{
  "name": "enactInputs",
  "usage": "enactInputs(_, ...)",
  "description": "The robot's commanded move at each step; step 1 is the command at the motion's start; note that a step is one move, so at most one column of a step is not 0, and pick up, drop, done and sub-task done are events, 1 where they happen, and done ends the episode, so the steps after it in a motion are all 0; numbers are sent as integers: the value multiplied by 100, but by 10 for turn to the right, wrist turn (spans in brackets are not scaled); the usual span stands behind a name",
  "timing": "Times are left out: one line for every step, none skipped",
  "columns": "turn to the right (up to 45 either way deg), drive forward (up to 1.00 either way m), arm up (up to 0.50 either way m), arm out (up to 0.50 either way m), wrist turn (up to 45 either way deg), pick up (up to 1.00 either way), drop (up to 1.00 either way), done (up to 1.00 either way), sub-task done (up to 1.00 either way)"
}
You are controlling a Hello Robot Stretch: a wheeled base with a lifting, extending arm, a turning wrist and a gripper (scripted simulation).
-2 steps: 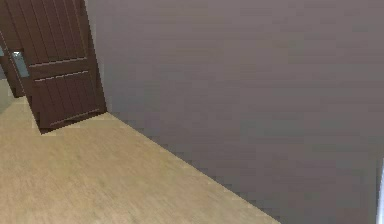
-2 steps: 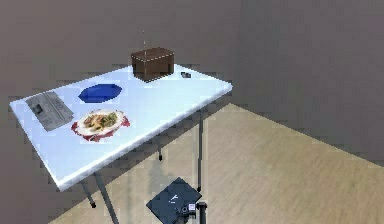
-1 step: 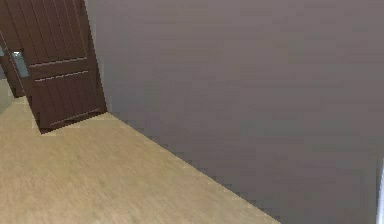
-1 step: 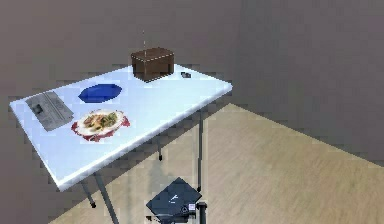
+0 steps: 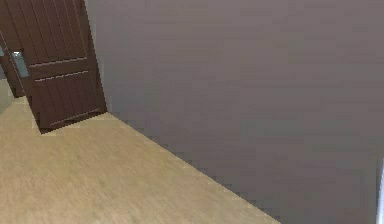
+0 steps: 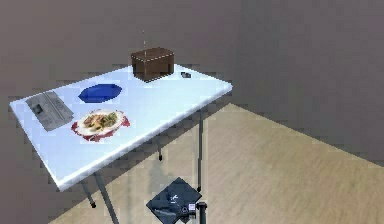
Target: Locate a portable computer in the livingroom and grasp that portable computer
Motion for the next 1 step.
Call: enactInputs(0,0,0,0,60,0,0,0,0)
